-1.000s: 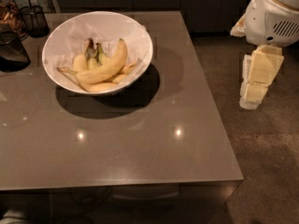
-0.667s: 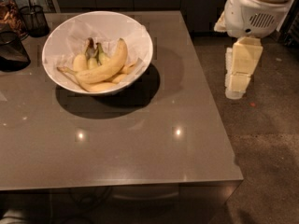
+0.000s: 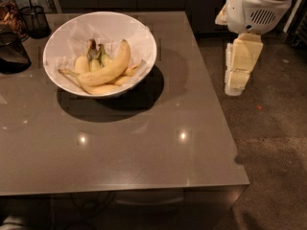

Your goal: Pick banana from white bowl

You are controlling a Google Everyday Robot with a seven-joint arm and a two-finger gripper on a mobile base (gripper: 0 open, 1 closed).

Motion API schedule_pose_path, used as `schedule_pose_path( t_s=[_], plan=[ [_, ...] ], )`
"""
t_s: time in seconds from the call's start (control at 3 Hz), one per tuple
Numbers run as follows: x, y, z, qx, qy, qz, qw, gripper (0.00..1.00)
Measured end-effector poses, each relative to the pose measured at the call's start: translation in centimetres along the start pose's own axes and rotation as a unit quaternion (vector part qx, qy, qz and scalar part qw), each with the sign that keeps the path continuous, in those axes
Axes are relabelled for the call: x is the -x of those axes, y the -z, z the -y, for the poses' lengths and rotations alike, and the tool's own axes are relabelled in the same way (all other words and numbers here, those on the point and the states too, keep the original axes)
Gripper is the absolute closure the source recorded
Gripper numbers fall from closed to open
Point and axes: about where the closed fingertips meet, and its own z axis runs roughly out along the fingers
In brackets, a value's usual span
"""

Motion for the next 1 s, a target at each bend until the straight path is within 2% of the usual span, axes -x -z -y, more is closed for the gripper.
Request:
schedule_pose_path(
  t_s=[0.33,0.67,1.0],
  plan=[
    [3.2,0.7,2.3,-0.022,0.046,0.012,0.9987,0.00],
    [6.8,0.4,4.7,-0.022,0.100,0.017,0.9946,0.00],
    [10.1,-1.3,6.7,-0.010,0.150,0.016,0.9885,0.00]
  ],
)
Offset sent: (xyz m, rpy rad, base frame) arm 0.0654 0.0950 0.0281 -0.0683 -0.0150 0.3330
